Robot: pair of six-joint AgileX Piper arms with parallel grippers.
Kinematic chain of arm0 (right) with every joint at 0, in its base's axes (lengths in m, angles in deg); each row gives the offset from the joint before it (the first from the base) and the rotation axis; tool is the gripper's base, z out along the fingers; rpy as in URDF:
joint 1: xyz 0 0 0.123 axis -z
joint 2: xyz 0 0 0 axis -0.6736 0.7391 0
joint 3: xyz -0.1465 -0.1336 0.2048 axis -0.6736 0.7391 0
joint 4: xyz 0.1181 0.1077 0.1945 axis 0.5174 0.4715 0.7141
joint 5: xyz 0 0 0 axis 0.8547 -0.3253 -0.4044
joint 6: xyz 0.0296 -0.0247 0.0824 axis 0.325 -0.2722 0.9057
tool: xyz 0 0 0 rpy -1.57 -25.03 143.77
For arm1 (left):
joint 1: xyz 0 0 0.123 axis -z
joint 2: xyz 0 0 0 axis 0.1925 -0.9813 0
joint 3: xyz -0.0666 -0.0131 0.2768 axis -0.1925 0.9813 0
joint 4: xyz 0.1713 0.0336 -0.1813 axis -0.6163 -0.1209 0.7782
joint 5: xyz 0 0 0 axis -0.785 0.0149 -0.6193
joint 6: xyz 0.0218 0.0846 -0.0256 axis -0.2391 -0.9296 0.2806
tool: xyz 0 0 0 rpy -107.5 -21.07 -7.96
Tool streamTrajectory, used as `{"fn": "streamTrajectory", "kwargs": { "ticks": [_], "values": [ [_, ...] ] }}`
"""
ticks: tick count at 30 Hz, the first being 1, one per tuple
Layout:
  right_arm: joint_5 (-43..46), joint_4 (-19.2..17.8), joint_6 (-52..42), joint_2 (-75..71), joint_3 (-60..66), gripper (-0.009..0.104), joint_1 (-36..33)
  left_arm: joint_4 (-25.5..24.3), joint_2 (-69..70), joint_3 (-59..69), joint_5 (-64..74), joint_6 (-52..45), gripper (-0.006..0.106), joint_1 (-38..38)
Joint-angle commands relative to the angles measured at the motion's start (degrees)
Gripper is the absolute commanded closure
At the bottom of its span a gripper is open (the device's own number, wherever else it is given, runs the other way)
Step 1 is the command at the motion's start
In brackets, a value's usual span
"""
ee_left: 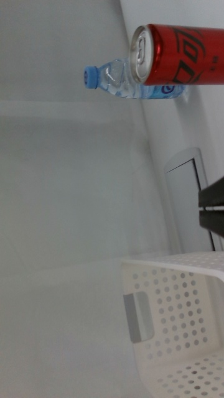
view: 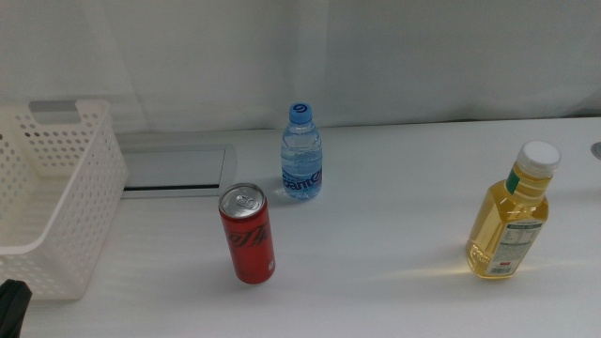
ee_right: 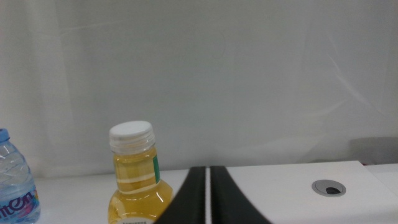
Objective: Use arms to grab the bottles and put them into the dustbin to the left of the table.
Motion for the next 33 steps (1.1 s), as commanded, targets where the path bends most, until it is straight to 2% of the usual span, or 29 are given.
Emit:
{"fn": "streamTrajectory", "kwargs": {
  "ticks": [1, 3, 4, 7, 8, 9, 21, 26, 33],
  "values": [
    [1.03, -0.04, -0.18, -1.87, 2.33, 0.085, 0.36, 1.08, -0.38, 0.24, -1.65, 0.65, 0.096, -0.23],
    [1.33, 0.08, -0.18, -1.87, 2.33, 0.066, 0.36, 1.08, -0.38, 0.24, -1.65, 3.14, 0.083, -0.23],
    [1.65, 0.85, -0.18, -1.87, 2.33, 0.05, 0.36, 1.08, -0.38, 0.24, -1.65, 4.41, 0.075, -0.23],
    [2.63, 2.21, -0.18, -1.87, 2.33, -0.002, 0.36, 1.08, -0.38, 0.24, -1.8, 8.87, 0.035, -0.23],
    [2.47, 2.05, -0.36, -1.87, 2.33, -0.008, 0.36, 1.08, -0.38, 0.24, -1.94, 9.98, 0.019, -0.23],
    [2.35, 2.05, -0.36, -1.87, 2.33, -0.008, 0.36, 1.22, -0.38, 0.24, -2.04, 11.07, 0.007, -0.23],
    [2.35, 2.2, -0.36, -1.87, 2.33, -0.008, 0.36, 1.1, -0.61, -1.31, -2.02, 18.46, 0.009, -0.12],
    [2.35, 2.2, -0.25, -1.87, 2.33, -0.008, 0.36, 0.54, -2.44, -7.99, 4.08, 14.91, 0.009, -0.12],
    [2.35, 2.2, -0.25, -1.87, 2.33, -0.008, 0.36, 0.54, -13.81, -21.28, 10.53, 11.43, 0.009, -0.12]
  ]
}}
